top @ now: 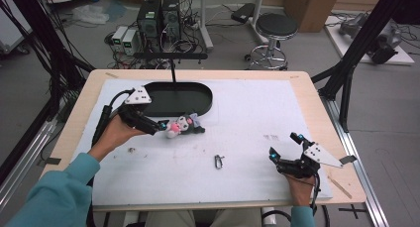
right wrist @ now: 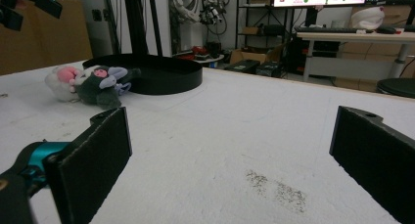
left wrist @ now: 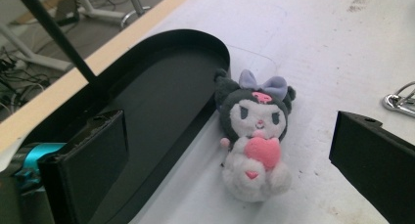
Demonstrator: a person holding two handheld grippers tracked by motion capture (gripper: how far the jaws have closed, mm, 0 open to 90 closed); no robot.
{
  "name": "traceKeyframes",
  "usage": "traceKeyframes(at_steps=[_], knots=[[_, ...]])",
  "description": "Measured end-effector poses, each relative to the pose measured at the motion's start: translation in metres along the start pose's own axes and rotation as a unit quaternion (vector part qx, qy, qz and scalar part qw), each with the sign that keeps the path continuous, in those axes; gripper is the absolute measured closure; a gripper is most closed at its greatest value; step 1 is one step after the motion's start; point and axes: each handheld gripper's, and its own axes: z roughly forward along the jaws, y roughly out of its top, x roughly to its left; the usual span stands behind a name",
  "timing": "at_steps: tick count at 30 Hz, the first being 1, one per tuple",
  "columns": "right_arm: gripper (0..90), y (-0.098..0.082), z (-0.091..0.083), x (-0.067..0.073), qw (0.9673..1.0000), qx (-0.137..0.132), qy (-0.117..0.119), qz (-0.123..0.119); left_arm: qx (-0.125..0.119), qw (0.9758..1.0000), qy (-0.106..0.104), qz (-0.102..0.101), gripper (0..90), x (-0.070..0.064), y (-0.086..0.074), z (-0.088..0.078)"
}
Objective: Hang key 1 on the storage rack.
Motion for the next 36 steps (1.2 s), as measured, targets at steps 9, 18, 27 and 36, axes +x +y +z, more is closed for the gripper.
traceKeyframes(at_steps=[9,18,27,36], knots=[[1.1,0.0,0.0,0.0,1.0,0.0,0.0,-0.001,0.031,0.9993,-0.019,-0.006,1.7,-0.002,-0.002,0.021],[1.1,0.0,0.0,0.0,1.0,0.0,0.0,0.0,0.069,0.9971,-0.032,-0.009,1.7,0.0,-0.007,0.039],[1.1,0.0,0.0,0.0,1.0,0.0,0.0,0.0,0.103,0.994,-0.036,-0.004,1.7,-0.004,-0.012,0.055],[1.1,0.0,0.0,0.0,1.0,0.0,0.001,0.0,0.142,0.9894,-0.033,0.001,1.7,-0.01,-0.017,0.068]])
